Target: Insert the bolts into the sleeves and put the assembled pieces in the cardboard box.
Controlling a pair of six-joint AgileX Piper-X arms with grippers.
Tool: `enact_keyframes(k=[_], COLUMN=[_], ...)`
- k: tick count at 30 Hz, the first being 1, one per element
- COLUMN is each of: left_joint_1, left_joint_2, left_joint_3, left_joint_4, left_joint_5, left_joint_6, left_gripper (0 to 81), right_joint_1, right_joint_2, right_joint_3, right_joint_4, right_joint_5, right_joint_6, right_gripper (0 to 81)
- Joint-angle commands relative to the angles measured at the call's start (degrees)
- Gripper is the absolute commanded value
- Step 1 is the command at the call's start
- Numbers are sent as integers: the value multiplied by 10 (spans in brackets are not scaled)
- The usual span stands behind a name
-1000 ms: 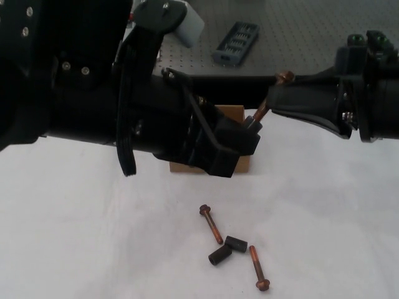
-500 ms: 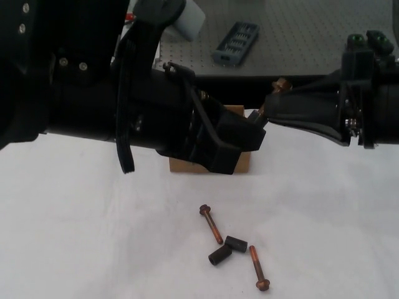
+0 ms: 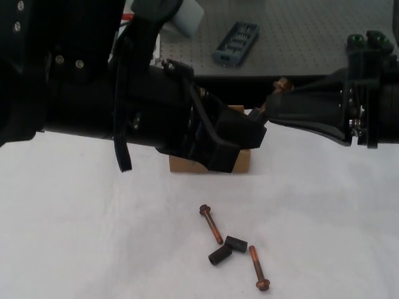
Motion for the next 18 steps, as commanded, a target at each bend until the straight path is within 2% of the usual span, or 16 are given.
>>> enact_keyframes(k=[1,3,12,18], left_joint_1=[1,1,1,2], left_joint_2=[-3,-3,-3,0], left_joint_3=[-6,-6,-6,-6], left_joint_4=[-38,-43,-43,-44], left_joint_5=[-5,0,-5,-65], left_joint_6=[6,6,11,84], left_gripper=[7,7,7,7], right_joint_1=[1,1,1,-20], right_joint_2=[-1,-1,-2,-13], right_joint_3=[-3,-3,-3,-3], right_joint_4=[-3,-3,-3,-1], right_joint_5=[-26,-6,-25,-56], right_joint_6=[-11,7,11,11], right_gripper=[312,417,393,392])
